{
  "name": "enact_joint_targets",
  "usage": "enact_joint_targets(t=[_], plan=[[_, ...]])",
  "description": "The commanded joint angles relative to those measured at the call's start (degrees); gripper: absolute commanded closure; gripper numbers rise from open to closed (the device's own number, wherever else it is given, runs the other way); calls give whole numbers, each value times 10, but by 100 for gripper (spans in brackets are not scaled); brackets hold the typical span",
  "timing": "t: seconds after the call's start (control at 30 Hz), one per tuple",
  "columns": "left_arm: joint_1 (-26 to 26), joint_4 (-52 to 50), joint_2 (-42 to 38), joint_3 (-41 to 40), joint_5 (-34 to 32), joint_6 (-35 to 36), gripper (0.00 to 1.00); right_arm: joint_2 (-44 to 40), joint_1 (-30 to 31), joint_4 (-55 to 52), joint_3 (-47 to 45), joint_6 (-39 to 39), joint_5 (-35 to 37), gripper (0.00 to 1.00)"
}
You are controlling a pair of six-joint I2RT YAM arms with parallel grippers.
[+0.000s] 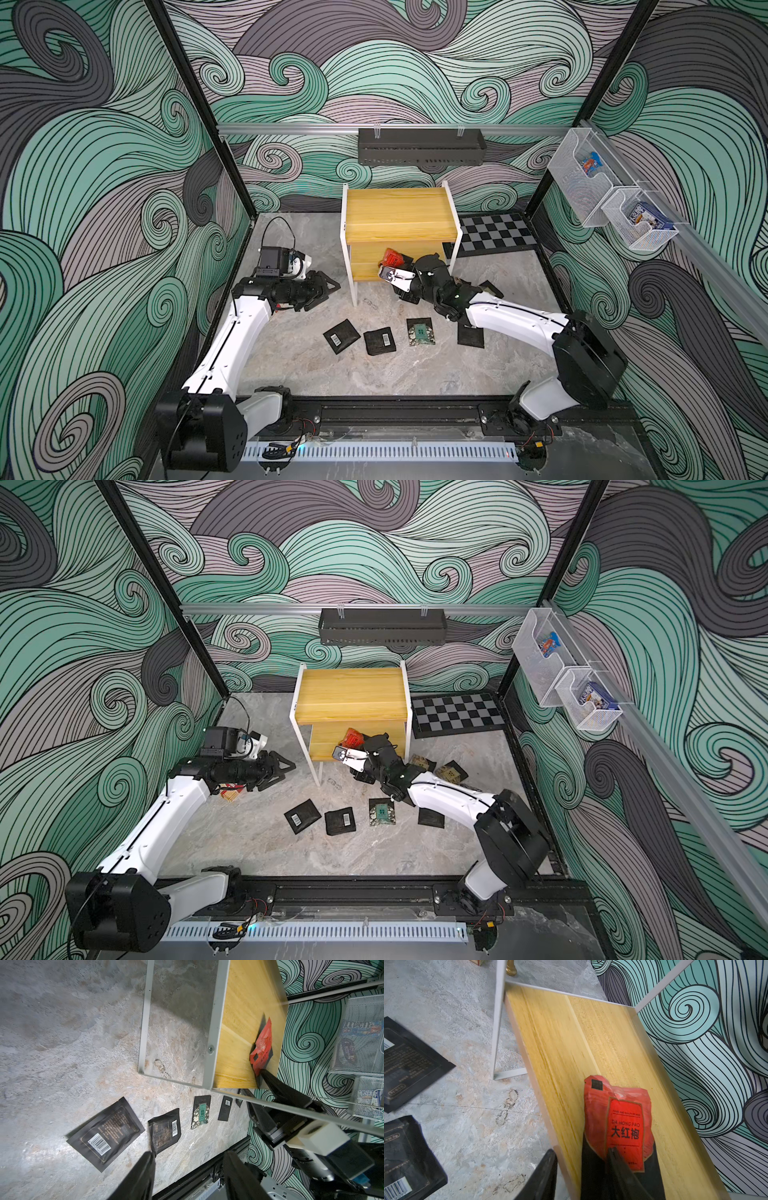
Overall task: Remove the tea bags from the shelf
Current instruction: Pick up the tea bag from the shelf, then place the tea bag at the center of the board.
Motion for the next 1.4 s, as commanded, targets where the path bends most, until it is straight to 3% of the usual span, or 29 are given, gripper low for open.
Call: enact_joint_targets(t=[0.0, 0.2, 0.47, 1.03, 1.37], plan=[[3, -9, 0, 4, 3, 11, 44, -19, 0, -6, -14, 17, 19, 65], [5, -7, 0, 3, 3, 10, 44, -36, 5, -14, -26, 19, 25, 80], [4, -4, -4, 4, 6, 5, 44, -64, 15, -24, -42, 20, 28, 93], [5, 35, -72, -6, 38, -21, 49, -186, 79, -64, -55, 15, 41, 100], [3, 129, -90, -46, 140, -100, 45, -233, 128, -82, -57, 0, 53, 100]])
